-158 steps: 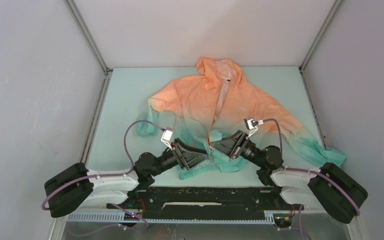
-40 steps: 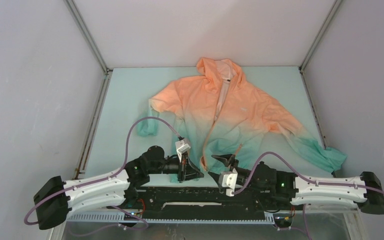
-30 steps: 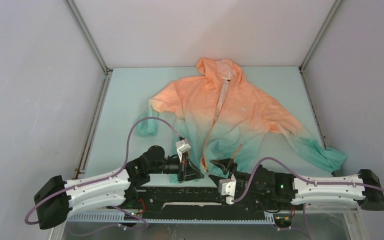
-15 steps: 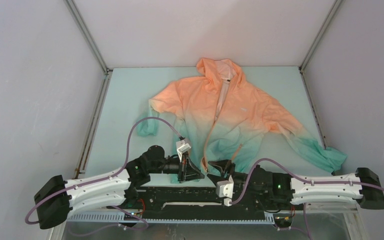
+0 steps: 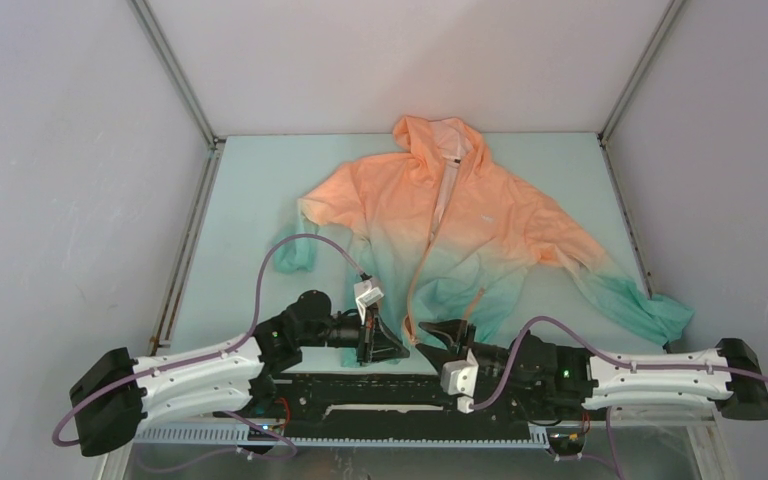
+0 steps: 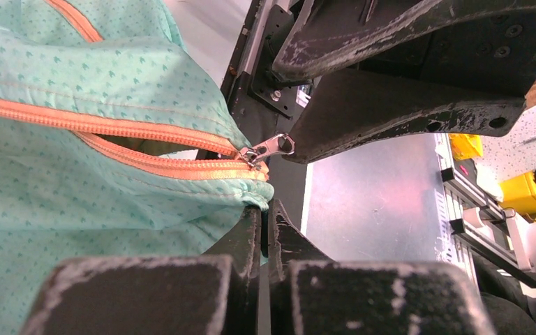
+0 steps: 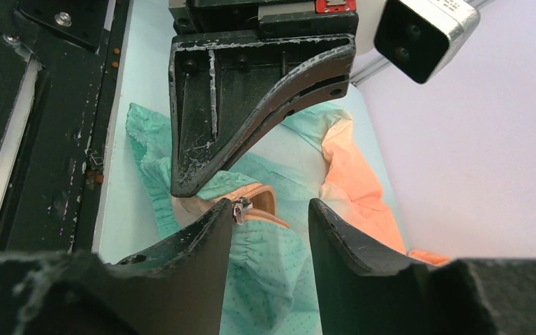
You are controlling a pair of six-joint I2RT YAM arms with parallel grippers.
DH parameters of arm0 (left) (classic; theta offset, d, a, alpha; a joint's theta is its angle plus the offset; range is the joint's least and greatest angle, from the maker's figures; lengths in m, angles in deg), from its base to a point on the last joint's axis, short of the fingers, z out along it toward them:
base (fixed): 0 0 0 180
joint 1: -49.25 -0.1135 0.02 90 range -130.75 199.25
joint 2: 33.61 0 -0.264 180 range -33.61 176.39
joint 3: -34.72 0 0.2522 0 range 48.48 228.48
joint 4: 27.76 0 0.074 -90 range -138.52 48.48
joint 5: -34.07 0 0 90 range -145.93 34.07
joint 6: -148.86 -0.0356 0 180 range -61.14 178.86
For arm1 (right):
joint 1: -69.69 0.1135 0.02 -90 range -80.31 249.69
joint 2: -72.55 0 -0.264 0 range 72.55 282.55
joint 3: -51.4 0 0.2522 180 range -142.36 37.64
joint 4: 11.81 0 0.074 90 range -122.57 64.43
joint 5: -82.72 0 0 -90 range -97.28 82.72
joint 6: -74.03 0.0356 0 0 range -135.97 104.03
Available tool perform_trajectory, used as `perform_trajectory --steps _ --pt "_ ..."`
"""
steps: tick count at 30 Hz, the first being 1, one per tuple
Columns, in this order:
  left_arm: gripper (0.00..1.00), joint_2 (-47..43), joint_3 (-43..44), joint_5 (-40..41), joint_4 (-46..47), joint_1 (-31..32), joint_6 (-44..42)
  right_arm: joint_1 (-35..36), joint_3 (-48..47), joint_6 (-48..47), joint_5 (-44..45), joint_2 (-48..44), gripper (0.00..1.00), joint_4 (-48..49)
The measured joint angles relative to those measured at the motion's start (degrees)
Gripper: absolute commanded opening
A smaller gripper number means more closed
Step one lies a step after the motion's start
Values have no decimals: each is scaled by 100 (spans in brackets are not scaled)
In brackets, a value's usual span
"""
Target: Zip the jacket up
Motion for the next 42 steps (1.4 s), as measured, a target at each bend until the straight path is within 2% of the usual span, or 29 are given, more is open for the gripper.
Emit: perform_trajectory --steps 4,17,27,31,42 --pt "0 0 0 -9 0 0 -2 4 0 -4 2 114 42 33" --pt "0 0 0 -31 -2 0 0 4 42 -44 61 251 20 101" --pt "0 33 0 -48 0 0 2 -7 44 -63 55 361 17 144" --pt "0 55 0 -85 13 0 9 -31 44 -63 31 369 12 175" --pt "0 72 0 -133 44 -9 44 -98 44 -66 -96 468 14 175"
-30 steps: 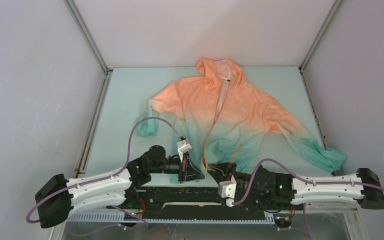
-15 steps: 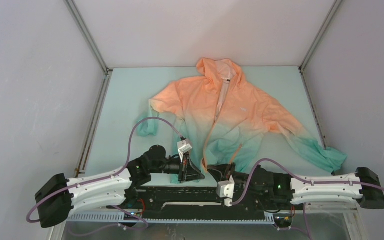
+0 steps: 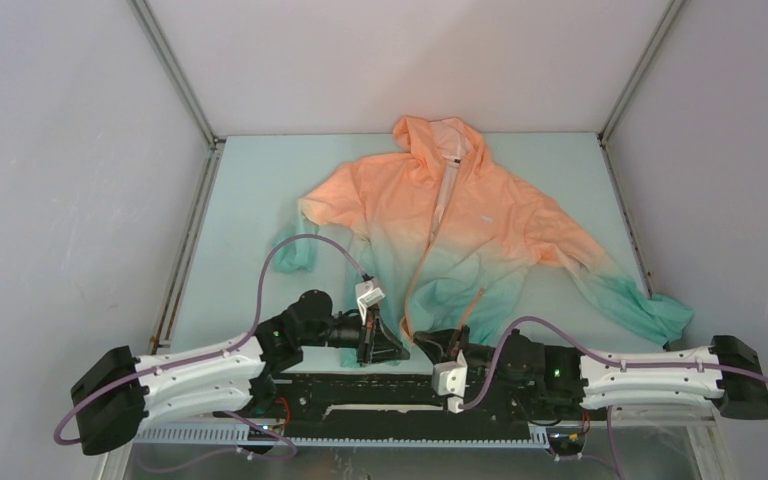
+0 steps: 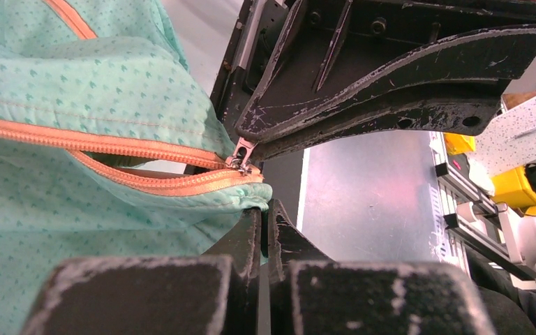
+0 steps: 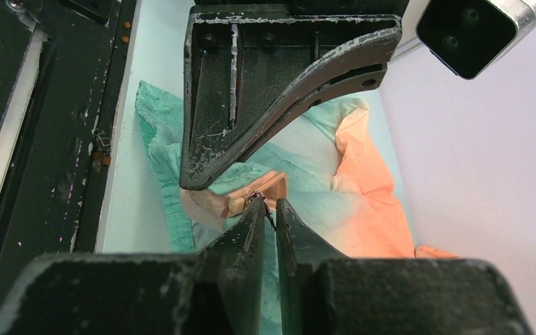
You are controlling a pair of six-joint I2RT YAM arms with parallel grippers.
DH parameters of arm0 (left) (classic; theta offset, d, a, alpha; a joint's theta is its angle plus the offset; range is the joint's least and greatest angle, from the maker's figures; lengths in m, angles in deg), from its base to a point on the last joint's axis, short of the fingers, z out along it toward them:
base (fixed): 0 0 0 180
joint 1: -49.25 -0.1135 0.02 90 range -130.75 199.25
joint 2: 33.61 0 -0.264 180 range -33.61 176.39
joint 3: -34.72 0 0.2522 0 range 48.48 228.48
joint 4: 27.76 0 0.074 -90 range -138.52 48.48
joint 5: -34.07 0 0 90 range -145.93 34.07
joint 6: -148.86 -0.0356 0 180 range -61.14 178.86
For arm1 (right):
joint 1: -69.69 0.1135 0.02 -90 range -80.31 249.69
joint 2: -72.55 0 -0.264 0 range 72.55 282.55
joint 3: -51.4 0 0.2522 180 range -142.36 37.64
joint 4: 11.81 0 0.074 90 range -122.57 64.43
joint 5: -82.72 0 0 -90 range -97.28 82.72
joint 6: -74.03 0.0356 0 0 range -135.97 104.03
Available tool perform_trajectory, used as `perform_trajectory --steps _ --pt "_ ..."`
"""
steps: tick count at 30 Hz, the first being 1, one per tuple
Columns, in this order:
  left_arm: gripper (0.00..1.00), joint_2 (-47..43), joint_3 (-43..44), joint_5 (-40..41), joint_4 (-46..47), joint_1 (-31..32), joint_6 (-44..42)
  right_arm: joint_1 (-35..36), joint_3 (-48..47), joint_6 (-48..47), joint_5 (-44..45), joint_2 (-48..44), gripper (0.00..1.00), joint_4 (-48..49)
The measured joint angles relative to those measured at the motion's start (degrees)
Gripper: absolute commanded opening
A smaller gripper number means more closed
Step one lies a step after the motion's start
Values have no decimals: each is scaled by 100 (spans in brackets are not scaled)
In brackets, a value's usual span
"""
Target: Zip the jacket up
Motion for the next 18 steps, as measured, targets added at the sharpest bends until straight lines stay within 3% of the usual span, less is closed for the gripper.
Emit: perform_trajectory --steps 3,5,12,18 --pt "0 26 0 -4 7 0 0 -28 0 2 -44 13 13 0" --pt "0 31 0 -4 7 0 0 -44 0 2 -76 46 0 2" --pt "0 81 0 4 -42 -2 0 -66 -57 83 -157 219 0 -127" --pt "0 387 2 245 -232 22 -9 -190 -1126 1585 146 1036 0 -1241"
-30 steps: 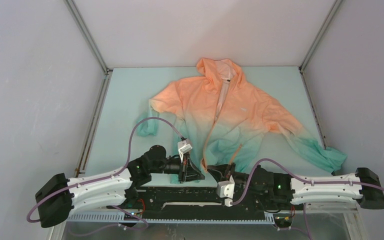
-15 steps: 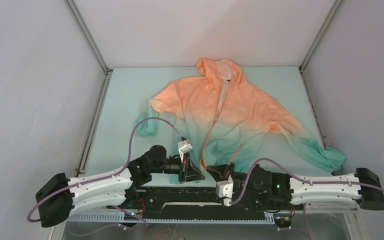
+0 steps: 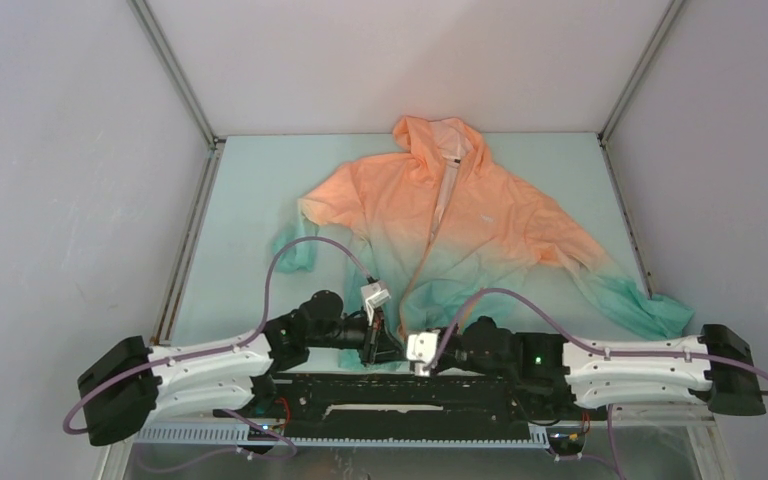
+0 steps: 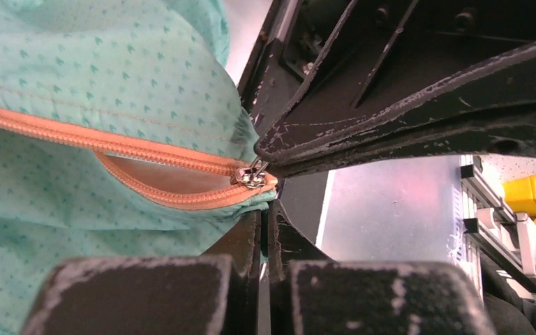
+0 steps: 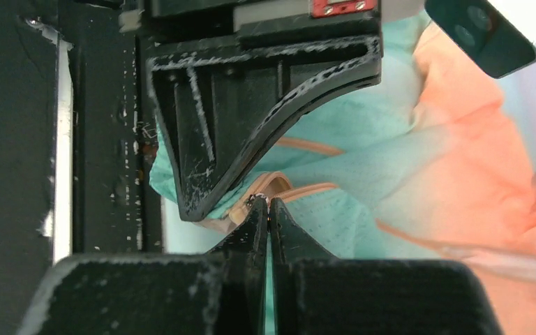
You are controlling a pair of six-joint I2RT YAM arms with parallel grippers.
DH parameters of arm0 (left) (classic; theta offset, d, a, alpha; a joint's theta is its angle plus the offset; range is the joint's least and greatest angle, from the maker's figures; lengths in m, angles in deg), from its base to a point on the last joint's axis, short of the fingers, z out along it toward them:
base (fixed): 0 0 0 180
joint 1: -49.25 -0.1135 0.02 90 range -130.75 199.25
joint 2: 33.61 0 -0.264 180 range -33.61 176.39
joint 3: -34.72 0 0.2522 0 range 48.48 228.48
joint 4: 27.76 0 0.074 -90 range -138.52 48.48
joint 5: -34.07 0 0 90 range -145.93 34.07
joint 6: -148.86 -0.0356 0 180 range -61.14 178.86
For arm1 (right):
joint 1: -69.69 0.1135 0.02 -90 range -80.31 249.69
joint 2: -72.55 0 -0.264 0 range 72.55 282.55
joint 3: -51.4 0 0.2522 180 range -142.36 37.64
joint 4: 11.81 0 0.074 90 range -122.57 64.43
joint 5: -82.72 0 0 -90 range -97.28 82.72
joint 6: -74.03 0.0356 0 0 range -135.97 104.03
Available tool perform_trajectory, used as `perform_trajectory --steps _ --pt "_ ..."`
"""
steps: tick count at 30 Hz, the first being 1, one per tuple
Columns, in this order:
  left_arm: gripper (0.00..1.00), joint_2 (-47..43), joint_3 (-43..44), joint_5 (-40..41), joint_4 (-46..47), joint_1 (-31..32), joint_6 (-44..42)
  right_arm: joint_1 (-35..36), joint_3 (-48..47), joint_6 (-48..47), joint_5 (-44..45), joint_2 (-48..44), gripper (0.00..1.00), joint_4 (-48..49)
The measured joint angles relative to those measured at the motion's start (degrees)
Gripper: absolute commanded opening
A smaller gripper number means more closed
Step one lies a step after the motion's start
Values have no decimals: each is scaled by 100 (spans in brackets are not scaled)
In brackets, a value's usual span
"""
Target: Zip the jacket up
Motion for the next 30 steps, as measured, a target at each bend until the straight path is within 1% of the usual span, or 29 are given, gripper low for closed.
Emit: perform_trajectory --steps 4,7,10,15,16,17,18,20,23,25,26,27,28,30 --pt "0 400 7 256 -26 151 -9 -214 -468 1246 81 592 0 -662" --pt "0 737 7 568 33 354 9 -686 -769 2251 -197 1104 0 -1147" --pt "0 857 7 935 50 605 11 -1032 -951 2966 -562 1445 0 -1386" --pt "0 855 4 1207 -22 822 39 -1150 -966 3659 -815 1480 0 -1510" --pt "2 813 2 1250 -48 848 57 -1161 -951 3753 -844 1440 0 -1506" --pt "10 754 0 1296 -74 866 66 -1180 -927 3832 -876 1384 0 -1502" --pt "20 667 -2 1373 -105 890 74 -1215 -905 3908 -929 1316 0 -1495" --pt "36 437 -9 1600 -219 977 66 -1294 -890 4072 -1049 1224 0 -1453" --pt "49 -140 -103 2039 -382 1257 24 -1408 -890 4380 -1213 1189 0 -1316" --pt "54 -496 -186 2343 -446 1397 -17 -1462 -890 4566 -1287 1189 0 -1287" --pt "64 -693 -234 2535 -511 1473 -44 -1499 -890 4690 -1331 1189 0 -1285" --pt "78 -850 -269 2734 -581 1554 -66 -1521 -890 4765 -1360 1189 0 -1290" --pt "85 -992 -280 2964 -691 1670 -107 -1561 -890 4846 -1410 1189 0 -1298" --pt "88 -1233 -280 3617 -942 2041 -146 -1641 -896 5003 -1519 1187 0 -1357"
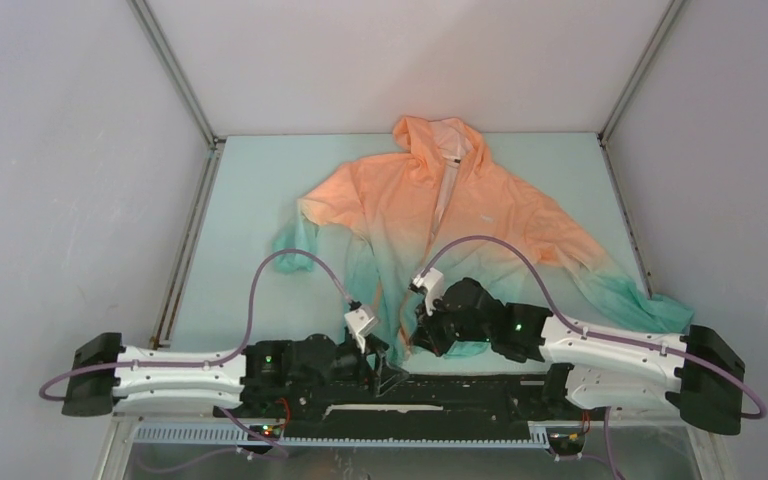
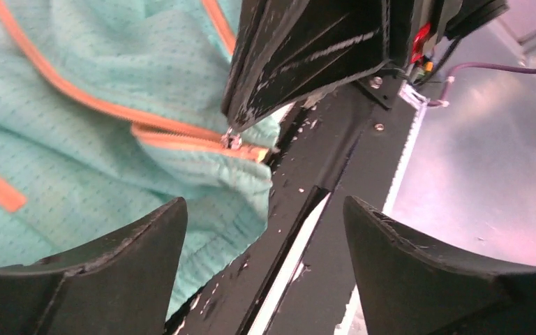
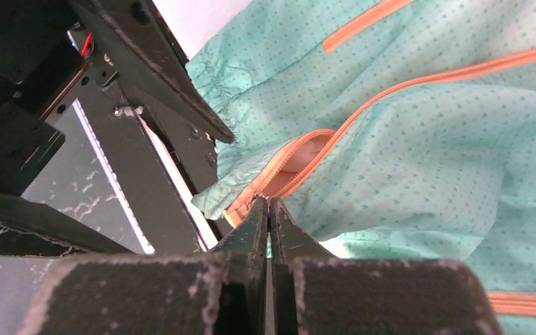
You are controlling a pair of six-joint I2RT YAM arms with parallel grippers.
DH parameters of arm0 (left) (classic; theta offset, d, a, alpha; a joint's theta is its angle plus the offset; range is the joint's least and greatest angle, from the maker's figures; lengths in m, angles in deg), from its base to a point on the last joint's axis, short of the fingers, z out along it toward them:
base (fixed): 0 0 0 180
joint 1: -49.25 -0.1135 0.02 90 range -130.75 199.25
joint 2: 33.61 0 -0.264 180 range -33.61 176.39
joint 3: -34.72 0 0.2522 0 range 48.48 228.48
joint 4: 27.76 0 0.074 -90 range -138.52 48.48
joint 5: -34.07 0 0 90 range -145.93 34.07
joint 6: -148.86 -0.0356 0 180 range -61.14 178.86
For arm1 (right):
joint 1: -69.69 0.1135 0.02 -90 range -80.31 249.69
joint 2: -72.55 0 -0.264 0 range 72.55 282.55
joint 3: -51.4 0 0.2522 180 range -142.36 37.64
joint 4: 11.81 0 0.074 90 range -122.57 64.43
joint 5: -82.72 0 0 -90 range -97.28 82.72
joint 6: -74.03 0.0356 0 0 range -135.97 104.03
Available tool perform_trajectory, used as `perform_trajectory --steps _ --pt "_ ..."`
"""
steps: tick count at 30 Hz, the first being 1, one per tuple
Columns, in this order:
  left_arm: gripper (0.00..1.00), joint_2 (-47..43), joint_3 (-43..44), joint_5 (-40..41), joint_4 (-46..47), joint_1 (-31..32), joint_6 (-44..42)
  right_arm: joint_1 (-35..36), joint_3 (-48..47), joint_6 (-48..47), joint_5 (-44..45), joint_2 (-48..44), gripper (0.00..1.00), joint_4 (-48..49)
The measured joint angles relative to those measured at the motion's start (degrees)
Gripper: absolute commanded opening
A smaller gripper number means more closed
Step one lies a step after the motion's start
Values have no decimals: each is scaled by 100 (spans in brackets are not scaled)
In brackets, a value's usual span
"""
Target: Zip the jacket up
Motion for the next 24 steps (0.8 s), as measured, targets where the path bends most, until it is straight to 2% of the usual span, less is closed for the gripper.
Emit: perform_trajectory --steps 6,10,17,20,22,24 --pt "87 57 177 2409 -1108 1322 0 -297 -168 479 -352 2 0 -374" --pt "87 664 422 3469 -1405 1711 -149 -358 -365 723 -511 31 0 -632" --pt "91 1137 761 4288 -1213 1952 -826 -387 -691 883 -625 101 0 -988" --pt "94 1139 859 4428 -1080 2048 -1023 -422 -697 949 -649 101 0 -1071" --pt "99 1123 914 4439 -1012 2127 -1152 -448 -697 1012 -660 101 0 -1108" --pt "100 1078 920 4422 -975 2214 -1215 -472 -699 1062 -671 101 0 -1115"
